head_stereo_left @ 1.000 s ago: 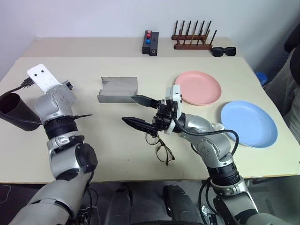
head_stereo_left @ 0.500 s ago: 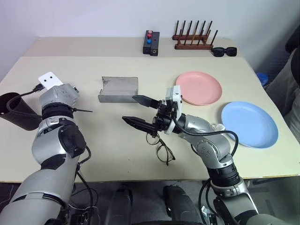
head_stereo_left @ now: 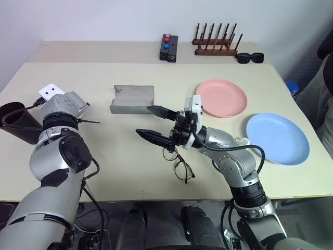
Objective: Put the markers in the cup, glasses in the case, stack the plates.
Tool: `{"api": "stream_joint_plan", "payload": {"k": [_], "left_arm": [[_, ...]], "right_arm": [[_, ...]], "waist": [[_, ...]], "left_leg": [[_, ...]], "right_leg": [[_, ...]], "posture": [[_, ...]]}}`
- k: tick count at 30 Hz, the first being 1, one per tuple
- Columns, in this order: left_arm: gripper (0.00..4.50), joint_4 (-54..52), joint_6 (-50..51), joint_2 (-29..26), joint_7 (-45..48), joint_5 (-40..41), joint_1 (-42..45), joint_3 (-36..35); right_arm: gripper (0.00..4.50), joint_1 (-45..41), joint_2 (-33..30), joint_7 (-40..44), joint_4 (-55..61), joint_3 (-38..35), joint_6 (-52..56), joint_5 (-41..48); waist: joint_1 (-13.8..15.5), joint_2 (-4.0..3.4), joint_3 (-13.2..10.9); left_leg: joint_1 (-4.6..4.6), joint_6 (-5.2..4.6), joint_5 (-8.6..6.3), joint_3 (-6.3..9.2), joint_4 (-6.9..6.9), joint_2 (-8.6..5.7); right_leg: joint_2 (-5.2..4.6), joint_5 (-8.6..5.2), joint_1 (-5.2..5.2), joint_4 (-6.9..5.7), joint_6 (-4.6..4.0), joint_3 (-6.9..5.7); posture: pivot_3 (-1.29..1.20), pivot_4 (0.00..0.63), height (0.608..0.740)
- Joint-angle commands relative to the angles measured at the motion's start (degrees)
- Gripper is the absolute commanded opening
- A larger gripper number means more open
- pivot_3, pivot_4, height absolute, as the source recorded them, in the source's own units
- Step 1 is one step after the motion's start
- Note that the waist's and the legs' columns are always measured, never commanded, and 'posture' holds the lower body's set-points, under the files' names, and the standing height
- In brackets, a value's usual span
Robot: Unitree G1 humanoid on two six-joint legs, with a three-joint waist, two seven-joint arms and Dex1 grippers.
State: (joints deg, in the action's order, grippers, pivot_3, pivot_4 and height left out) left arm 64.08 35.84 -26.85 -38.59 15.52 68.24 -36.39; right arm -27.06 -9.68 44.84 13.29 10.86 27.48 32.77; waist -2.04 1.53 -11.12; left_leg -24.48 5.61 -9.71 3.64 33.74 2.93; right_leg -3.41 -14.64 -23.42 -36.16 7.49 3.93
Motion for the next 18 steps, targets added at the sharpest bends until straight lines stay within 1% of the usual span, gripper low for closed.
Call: {"api": "stream_joint_plan", "payload": {"k": [1,3,5,7,10,15,18], "left_arm": [[0.04,-3.8,-2.2,0.7,5.7,-3.3,-0.4,6.8],[0.04,-6.6,-4.7,1.3,9.1,-4.0,-1.2,9.2],[0.04,-15.3,-9.2,2.5,14.7,-5.0,-4.5,12.9],[0.04,-26.4,-14.2,3.2,19.1,-5.4,-9.2,15.5],[0.04,-41.8,-20.7,2.8,23.6,-5.8,-16.3,17.1],[0.04,-59.8,-24.4,-0.7,23.8,-10.5,-27.7,15.7],[0.04,-69.3,-25.2,-3.0,23.9,-12.8,-37.4,11.4]], "right_arm": [[4.50,-0.5,0.2,0.3,1.8,-0.4,-0.4,0.8],[4.50,-0.5,0.1,0.3,1.9,-0.4,-0.3,0.9],[4.50,-0.4,0.1,0.3,2.1,-0.4,-0.2,1.0],[4.50,-0.3,0.0,0.2,2.3,-0.4,0.0,1.1],[4.50,-0.2,-0.1,0.2,2.5,-0.5,0.1,1.2],[4.50,-0.7,-0.2,0.4,1.9,-0.9,-0.8,0.6],[4.50,-2.5,0.7,0.4,1.3,-1.9,-0.7,1.9]], "waist": [[0.1,0.00,0.0],[0.0,0.00,0.0],[-0.1,0.00,0.0],[-0.4,0.00,0.0],[-0.5,-0.01,0.0],[-0.5,-0.01,0.0],[-0.6,-0.01,0.0]], "left_leg": [[0.00,0.01,0.00,0.00,0.00,0.00],[-0.03,0.01,0.01,0.00,0.00,0.00],[-0.04,0.02,0.01,0.00,-0.01,0.00],[-0.04,0.04,0.02,-0.01,-0.09,0.01],[-0.03,0.10,0.06,-0.02,-0.28,0.02],[0.03,0.25,0.17,-0.02,-0.59,0.02],[0.05,0.25,0.17,-0.05,-0.57,0.02]], "right_leg": [[0.00,0.00,0.00,0.00,0.00,-0.01],[0.00,0.00,0.00,0.02,0.00,-0.01],[0.00,0.00,-0.02,0.02,-0.01,-0.01],[0.00,0.00,-0.05,0.03,-0.01,0.00],[-0.01,0.01,-0.13,0.02,-0.02,0.01],[-0.01,0.00,-0.22,0.02,-0.03,0.04],[-0.02,0.00,-0.22,0.02,-0.04,0.06]], "posture": [[0.00,0.150,0.740],[0.00,0.150,0.740],[0.00,0.150,0.740],[0.00,0.150,0.740],[0.00,0.150,0.740],[0.00,0.150,0.740],[0.00,0.150,0.740]]}}
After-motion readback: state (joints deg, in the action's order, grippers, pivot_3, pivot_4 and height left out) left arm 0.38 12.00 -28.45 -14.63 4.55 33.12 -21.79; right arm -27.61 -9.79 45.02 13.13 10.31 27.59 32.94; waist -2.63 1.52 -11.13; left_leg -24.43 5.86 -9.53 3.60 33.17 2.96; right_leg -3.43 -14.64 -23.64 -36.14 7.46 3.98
